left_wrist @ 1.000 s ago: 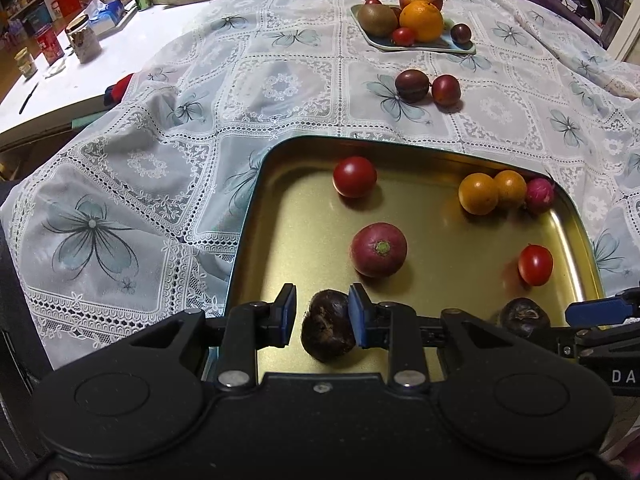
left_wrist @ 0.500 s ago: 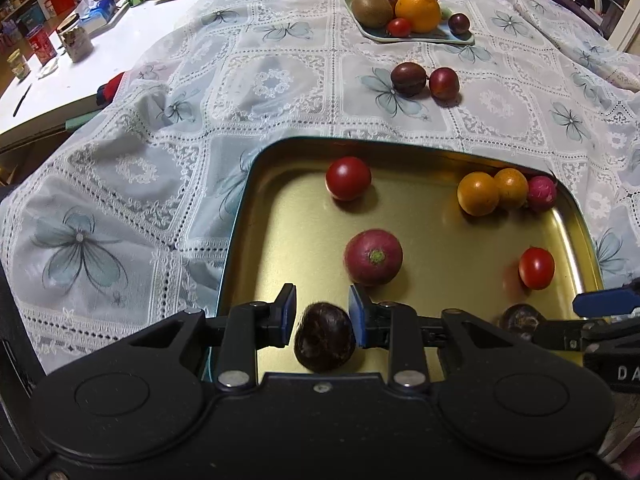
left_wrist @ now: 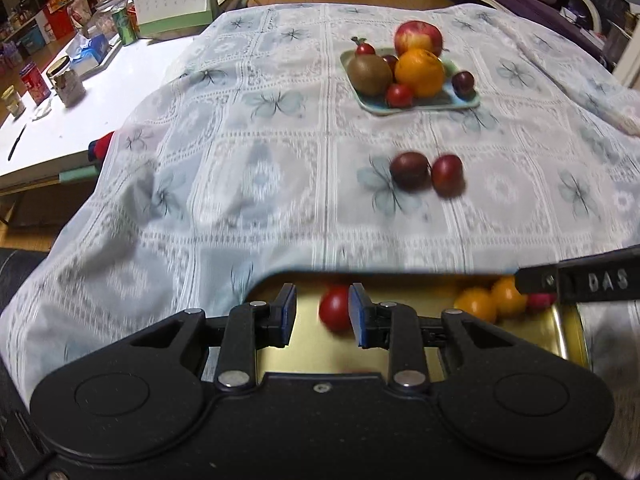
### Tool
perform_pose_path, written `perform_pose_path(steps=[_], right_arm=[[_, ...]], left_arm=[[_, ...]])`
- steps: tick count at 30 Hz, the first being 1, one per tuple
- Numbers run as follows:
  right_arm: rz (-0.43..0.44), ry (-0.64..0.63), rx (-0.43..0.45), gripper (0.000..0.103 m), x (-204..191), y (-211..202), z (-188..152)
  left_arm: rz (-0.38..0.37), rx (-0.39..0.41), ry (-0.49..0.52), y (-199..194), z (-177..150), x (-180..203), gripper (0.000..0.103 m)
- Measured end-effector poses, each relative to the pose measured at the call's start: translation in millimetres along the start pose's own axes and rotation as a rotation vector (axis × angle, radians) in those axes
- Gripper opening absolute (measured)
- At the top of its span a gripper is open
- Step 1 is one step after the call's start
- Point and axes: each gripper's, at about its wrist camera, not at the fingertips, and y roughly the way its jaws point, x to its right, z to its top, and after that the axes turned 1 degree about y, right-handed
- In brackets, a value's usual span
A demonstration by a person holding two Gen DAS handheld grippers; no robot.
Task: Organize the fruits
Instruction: 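Move both grippers back toward the last two plums on the cloth, then close the left gripper on a dark red plum while the right grasps a red plum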
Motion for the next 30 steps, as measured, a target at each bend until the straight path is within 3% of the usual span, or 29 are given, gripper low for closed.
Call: perform_pose_path(steps=[12, 25, 27, 30], right_arm=[[0.007, 0.145, 0.034, 0.047, 8, 70, 89], [-0.035, 0.135, 0.059, 0.047, -8, 115, 117], [-0.026, 0.127, 0.093, 0.04, -8, 111, 116], [-0.005, 0.112, 0.098, 0.039, -4, 109, 116]], left_arm=[[0.04, -0.028, -0.096, 47, 36, -11, 0.039], [0.063, -0.027, -0.1, 57, 42, -19, 0.039], [0.061, -0.027, -0.09, 58, 44, -17, 0.039], [0.041, -0.02, -0.064, 60, 48, -9, 0.039]])
